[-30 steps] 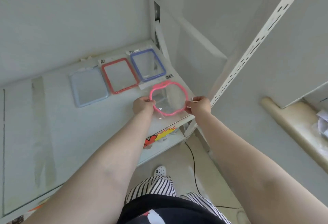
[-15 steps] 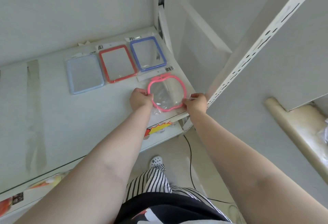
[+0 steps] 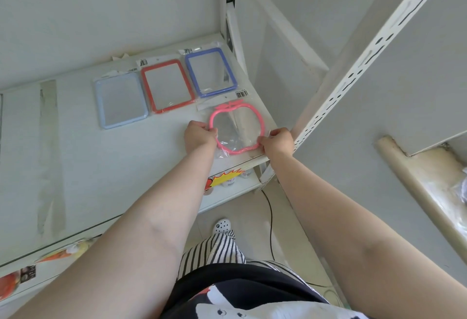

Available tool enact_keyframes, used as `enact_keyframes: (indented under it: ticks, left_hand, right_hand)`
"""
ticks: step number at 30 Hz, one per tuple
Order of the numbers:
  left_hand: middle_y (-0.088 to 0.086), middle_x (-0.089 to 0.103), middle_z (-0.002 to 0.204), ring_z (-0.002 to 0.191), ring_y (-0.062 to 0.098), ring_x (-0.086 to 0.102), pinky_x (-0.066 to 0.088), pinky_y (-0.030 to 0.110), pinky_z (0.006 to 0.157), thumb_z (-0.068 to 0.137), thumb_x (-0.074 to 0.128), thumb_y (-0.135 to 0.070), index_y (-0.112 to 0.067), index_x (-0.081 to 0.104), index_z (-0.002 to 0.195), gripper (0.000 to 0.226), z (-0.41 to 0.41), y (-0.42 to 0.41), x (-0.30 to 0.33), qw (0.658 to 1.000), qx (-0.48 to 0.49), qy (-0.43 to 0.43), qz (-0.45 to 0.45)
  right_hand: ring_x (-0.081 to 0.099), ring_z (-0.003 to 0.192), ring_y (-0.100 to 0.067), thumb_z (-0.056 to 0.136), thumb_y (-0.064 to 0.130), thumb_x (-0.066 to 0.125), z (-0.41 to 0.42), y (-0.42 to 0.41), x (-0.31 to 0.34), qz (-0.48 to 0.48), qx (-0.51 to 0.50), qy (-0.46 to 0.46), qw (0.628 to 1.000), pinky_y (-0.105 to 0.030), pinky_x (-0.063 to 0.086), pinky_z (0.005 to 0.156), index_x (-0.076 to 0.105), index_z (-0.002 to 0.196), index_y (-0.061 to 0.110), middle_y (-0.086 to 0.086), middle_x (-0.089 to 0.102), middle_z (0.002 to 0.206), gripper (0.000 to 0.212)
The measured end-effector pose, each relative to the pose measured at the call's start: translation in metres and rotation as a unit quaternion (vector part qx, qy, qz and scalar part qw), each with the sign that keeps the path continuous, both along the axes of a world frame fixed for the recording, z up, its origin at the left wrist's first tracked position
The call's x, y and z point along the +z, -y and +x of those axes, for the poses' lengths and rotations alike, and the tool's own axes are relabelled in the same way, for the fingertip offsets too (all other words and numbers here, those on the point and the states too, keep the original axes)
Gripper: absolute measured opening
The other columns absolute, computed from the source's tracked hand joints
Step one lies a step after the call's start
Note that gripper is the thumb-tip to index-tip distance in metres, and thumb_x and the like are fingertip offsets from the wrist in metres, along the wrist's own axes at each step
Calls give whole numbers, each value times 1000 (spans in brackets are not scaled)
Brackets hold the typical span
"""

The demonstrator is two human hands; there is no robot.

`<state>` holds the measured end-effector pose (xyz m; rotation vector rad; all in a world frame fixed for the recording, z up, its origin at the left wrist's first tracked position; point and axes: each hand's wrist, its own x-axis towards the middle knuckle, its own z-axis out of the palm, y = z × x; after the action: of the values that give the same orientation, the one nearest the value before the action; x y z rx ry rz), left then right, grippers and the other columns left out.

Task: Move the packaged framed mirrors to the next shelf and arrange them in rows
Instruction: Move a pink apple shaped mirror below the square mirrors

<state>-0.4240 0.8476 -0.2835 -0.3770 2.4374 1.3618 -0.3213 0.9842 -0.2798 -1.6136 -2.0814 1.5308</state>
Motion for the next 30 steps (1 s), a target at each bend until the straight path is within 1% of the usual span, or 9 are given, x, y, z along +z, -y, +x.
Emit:
enact_keyframes:
  ticks: [4, 6, 10, 13, 14, 18, 21, 25, 30]
  left_hand:
    - [10, 65, 118, 103, 30, 66, 49, 29, 79, 82, 71, -24, -9, 56, 118, 41, 1, 1, 1, 1000, -6, 5, -9]
    - [12, 60, 122, 106, 32, 64, 53, 33, 86, 82, 71, -26, -10, 55, 119, 42, 4, 3, 4, 1000, -5, 1, -20]
    - [12, 50, 130, 111, 34, 61, 51, 41, 94, 84, 67, -30, -13, 55, 121, 42, 18, 9, 14, 998, -7, -15, -62]
    - [11, 49, 132, 116, 33, 57, 48, 40, 97, 86, 65, -30, -14, 54, 123, 41, 36, 20, 24, 996, -17, -28, -78]
    - [11, 50, 132, 117, 32, 57, 48, 38, 98, 86, 64, -29, -14, 55, 123, 41, 43, 25, 27, 996, -22, -37, -81]
    - [10, 57, 130, 119, 28, 56, 46, 34, 98, 86, 64, -26, -14, 58, 123, 39, 71, 59, 40, 992, -59, -77, -79]
    - [7, 60, 130, 120, 25, 57, 44, 31, 99, 87, 64, -22, -13, 57, 126, 41, 88, 97, 53, 987, -110, -78, -91]
    - [5, 60, 131, 121, 23, 56, 43, 29, 98, 86, 62, -17, -15, 57, 128, 43, 107, 155, 68, 969, -170, -94, -155]
    - [3, 60, 130, 119, 23, 56, 47, 33, 97, 85, 61, -17, -19, 56, 129, 44, 121, 225, 76, 954, -174, -112, -218]
  right_hand:
    - [69, 89, -32, 80, 32, 68, 5, 3, 5, 17, 29, 34, 999, -45, 56, 85, 46, 100, 22, -9, 60, 115, 31]
    - [69, 89, -33, 82, 33, 66, 10, 6, 11, 40, 40, 43, 997, -47, 55, 86, 48, 112, 17, -10, 51, 126, 39]
    - [64, 97, -32, 90, 32, 60, 26, 13, 27, 78, 75, 70, 992, -37, 49, 85, 46, 127, 11, -11, 46, 134, 45]
    - [63, 85, -24, 92, 30, 57, 38, 25, 41, 120, 112, 49, 985, -30, 39, 75, 48, 129, 13, -7, 47, 133, 41]
    - [62, 90, -25, 92, 28, 57, 41, 30, 45, 136, 129, 36, 982, -29, 38, 75, 49, 128, 14, -7, 48, 132, 40]
    - [60, 103, -26, 90, 24, 58, 49, 59, 58, 171, 226, -16, 959, -31, 45, 77, 52, 127, 16, -6, 53, 129, 39]
    - [63, 102, -29, 90, 22, 59, 50, 89, 67, 182, 317, -19, 931, -38, 54, 81, 50, 131, 16, -6, 57, 129, 43]
    - [56, 115, -27, 88, 21, 62, 51, 139, 71, 233, 432, -6, 871, -36, 50, 85, 50, 132, 17, -7, 57, 130, 46]
    - [47, 123, -25, 90, 20, 58, 47, 205, 74, 296, 530, 13, 795, -34, 45, 88, 48, 135, 18, -7, 53, 130, 46]
